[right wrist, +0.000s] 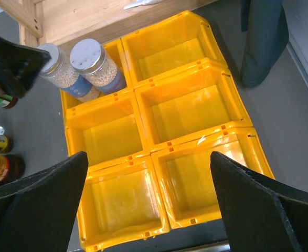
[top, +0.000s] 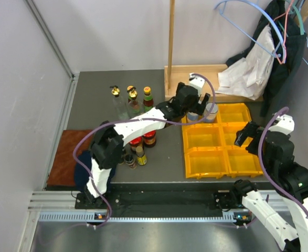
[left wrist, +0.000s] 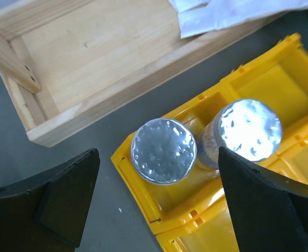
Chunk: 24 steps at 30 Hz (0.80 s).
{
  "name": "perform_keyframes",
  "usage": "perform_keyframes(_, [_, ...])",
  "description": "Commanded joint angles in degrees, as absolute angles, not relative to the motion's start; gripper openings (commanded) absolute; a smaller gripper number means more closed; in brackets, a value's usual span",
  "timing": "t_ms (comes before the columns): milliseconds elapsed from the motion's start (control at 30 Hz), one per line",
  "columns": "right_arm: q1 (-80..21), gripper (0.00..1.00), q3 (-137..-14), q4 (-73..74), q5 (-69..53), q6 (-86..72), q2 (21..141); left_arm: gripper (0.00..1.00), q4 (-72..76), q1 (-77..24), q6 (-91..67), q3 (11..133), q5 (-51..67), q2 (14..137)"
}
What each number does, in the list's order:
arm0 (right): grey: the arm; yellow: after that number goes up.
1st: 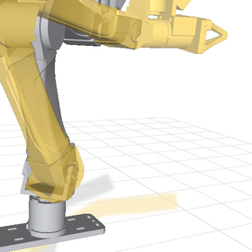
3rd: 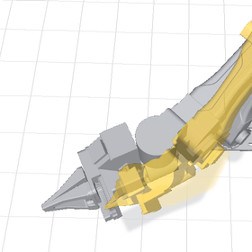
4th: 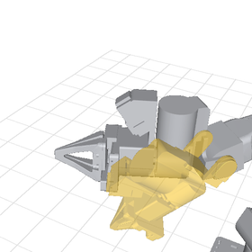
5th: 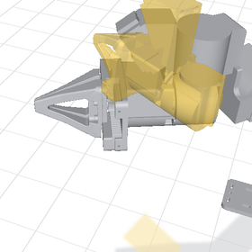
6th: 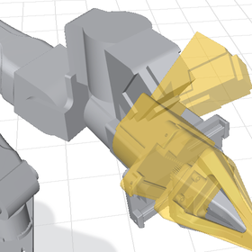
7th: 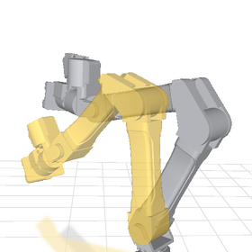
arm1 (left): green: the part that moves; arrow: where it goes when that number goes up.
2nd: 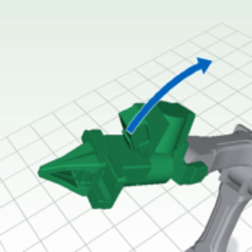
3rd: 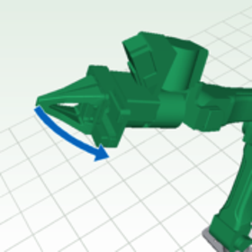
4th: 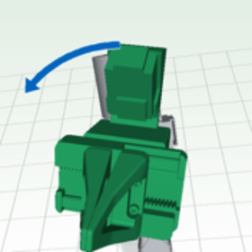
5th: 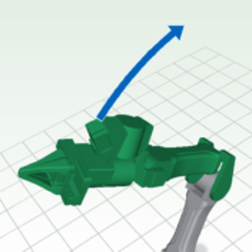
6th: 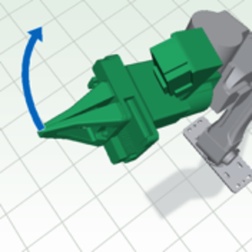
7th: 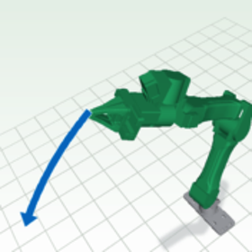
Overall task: Organize the condiment bottles
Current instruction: Place the bottle in the storage box.
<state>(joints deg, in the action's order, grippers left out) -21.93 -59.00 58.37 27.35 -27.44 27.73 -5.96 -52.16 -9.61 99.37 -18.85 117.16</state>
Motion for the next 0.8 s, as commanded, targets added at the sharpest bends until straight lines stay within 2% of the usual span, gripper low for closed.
perform_keyframes(0, [-21.4,0.99,-60.1,57.5,26.9,-27.0,28.0,0.99,-3.9,-52.1,-10.2,97.9,-16.4,107.9])
perform_keyframes(300, [-21.4,0.99,-58.5,55.4,22.4,-25.0,27.7,0.99,-12.1,-52.1,-10.5,89.7,-19.0,94.0])
perform_keyframes(567, [-21.4,0.99,-55.2,51.4,9.1,-25.7,31.9,0.99,-17.7,-52.0,-19.3,72.4,-29.0,76.1])
perform_keyframes(767, [-21.4,0.99,-49.5,40.9,0.2,-30.0,30.3,0.99,-16.3,-52.0,-30.1,58.5,-36.2,60.0])
